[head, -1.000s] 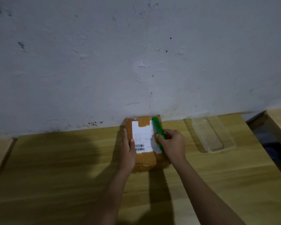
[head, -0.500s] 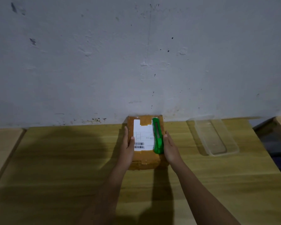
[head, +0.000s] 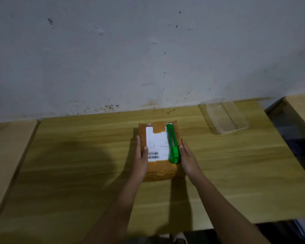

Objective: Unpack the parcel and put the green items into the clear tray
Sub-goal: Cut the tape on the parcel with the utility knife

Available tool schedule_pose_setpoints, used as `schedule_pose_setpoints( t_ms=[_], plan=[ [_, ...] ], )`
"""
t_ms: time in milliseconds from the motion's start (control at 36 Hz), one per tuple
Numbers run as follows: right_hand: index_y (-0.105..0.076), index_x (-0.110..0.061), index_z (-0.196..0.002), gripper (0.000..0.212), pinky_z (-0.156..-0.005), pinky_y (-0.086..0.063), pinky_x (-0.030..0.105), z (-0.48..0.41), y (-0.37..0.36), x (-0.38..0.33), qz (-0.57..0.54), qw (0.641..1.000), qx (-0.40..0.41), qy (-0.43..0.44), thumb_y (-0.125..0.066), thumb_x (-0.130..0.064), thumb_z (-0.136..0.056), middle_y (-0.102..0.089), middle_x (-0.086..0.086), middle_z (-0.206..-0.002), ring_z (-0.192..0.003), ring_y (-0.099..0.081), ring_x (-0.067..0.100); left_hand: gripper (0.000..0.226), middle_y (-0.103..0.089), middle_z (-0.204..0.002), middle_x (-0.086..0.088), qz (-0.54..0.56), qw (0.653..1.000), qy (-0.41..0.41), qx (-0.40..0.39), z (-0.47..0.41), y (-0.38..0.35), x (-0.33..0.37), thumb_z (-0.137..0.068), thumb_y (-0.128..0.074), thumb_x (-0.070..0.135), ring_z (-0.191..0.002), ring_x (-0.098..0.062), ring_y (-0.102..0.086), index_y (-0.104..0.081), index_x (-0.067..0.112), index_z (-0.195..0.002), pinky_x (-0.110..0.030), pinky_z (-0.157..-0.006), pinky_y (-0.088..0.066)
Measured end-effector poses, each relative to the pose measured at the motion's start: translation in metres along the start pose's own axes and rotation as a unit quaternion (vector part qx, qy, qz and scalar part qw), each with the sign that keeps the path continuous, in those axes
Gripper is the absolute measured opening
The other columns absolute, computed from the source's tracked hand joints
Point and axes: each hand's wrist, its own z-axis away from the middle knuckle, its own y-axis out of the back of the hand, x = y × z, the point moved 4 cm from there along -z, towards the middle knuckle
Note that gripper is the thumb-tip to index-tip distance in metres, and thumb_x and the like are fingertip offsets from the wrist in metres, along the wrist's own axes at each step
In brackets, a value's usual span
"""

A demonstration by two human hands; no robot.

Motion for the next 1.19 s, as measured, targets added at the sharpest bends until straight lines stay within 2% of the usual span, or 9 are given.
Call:
schedule_pose_setpoints(
  t_ms=[83, 250, 361, 528, 667, 806, 944, 1056, 1194],
  plan=[
    [-0.025, -0.022, -0.145, 0.047, -0.104, -0.028, 0.024, 0.023, -0.001, 0.012, -0.005, 1.000, 0.012, -0.002, -0.031, -0.032, -0.100, -0.029, 0.004, -0.153, -0.139, -0.030, 0.020, 0.054, -0.027, -0.132, 0.016, 0.005, 1.000, -0.015, 0.003, 0.024, 0.003, -0.006, -0.099, -0.033, 0.017, -0.094, 0.010, -0.043, -0.008, 0.026, -0.147, 0.000, -0.058, -0.044],
    [-0.023, -0.025, -0.146, 0.048, -0.097, -0.028, 0.022, 0.052, -0.002, 0.026, -0.010, 1.000, 0.021, -0.002, -0.032, -0.035, -0.099, -0.029, 0.002, -0.153, -0.138, -0.030, 0.019, 0.053, -0.022, -0.136, 0.017, 0.003, 1.000, -0.020, 0.014, 0.048, 0.007, -0.019, -0.099, -0.034, 0.015, -0.119, -0.002, -0.032, -0.011, 0.023, -0.147, 0.007, -0.071, -0.036],
    [-0.017, -0.024, -0.148, 0.061, -0.095, -0.030, 0.022, 0.061, -0.004, 0.021, -0.018, 1.000, 0.013, 0.006, -0.042, -0.041, -0.095, -0.028, 0.001, -0.153, -0.138, -0.031, 0.020, 0.054, -0.018, -0.153, 0.009, -0.008, 1.000, -0.022, 0.008, 0.048, 0.008, -0.026, -0.099, -0.035, 0.024, -0.136, -0.014, -0.029, -0.010, 0.037, -0.144, -0.037, -0.108, -0.036],
    [-0.021, -0.012, -0.146, 0.067, -0.095, -0.039, 0.021, 0.058, -0.003, 0.015, 0.051, 0.998, 0.017, 0.034, -0.054, -0.031, -0.091, -0.040, 0.002, -0.145, -0.128, -0.044, 0.018, 0.054, -0.016, -0.156, 0.006, -0.031, 0.999, -0.028, 0.004, 0.049, 0.008, -0.022, -0.099, -0.034, 0.028, -0.139, -0.020, -0.029, -0.007, 0.041, -0.144, -0.048, -0.109, -0.035],
    [-0.055, -0.004, -0.117, 0.028, -0.049, -0.036, 0.016, 0.056, 0.015, 0.003, 0.153, 0.979, 0.091, 0.103, -0.046, -0.019, -0.095, -0.057, 0.001, -0.074, -0.064, -0.052, 0.016, 0.052, -0.024, -0.154, 0.003, -0.034, 0.999, -0.030, 0.008, 0.047, 0.010, -0.026, -0.098, -0.034, 0.034, -0.136, -0.025, -0.035, -0.008, 0.056, -0.137, -0.054, -0.106, -0.037],
    [-0.047, -0.007, -0.122, 0.027, -0.063, -0.052, 0.033, 0.050, 0.037, -0.001, 0.063, 0.985, 0.134, 0.088, -0.043, -0.011, -0.096, -0.060, 0.006, -0.087, -0.068, -0.060, 0.020, 0.053, -0.024, -0.154, 0.004, -0.034, 0.999, -0.029, 0.000, 0.047, 0.011, -0.019, -0.098, -0.034, 0.030, -0.137, -0.021, -0.034, -0.009, 0.045, -0.142, -0.050, -0.108, -0.036],
    [-0.035, -0.008, -0.136, 0.041, -0.064, -0.045, 0.029, 0.041, 0.041, 0.003, -0.097, 0.995, 0.022, 0.028, -0.034, 0.001, -0.097, -0.052, 0.003, -0.091, -0.069, -0.049, 0.016, 0.053, -0.016, -0.156, 0.003, -0.067, 0.997, -0.042, -0.001, 0.043, 0.014, -0.011, -0.099, -0.034, 0.024, -0.141, -0.018, -0.024, -0.010, 0.029, -0.146, -0.035, -0.113, -0.028],
    [-0.043, -0.011, -0.131, 0.034, -0.058, -0.043, 0.024, 0.046, 0.035, -0.004, -0.010, 0.998, 0.012, 0.065, -0.037, -0.004, -0.097, -0.053, 0.001, -0.079, -0.062, -0.047, 0.013, 0.053, -0.017, -0.153, 0.007, -0.110, 0.992, -0.055, 0.001, 0.043, 0.016, -0.008, -0.100, -0.033, 0.023, -0.139, -0.010, -0.021, -0.009, 0.025, -0.147, -0.013, -0.099, -0.024],
    [-0.052, -0.010, -0.119, 0.025, -0.048, -0.038, 0.026, 0.045, 0.031, -0.002, -0.008, 0.996, 0.059, 0.070, -0.046, -0.016, -0.096, -0.054, 0.001, -0.067, -0.053, -0.046, 0.013, 0.054, -0.021, -0.154, 0.001, -0.102, 0.994, -0.047, 0.002, 0.043, 0.018, -0.009, -0.099, -0.035, 0.026, -0.136, -0.021, -0.034, -0.009, 0.029, -0.146, -0.039, -0.106, -0.039]
  ],
)
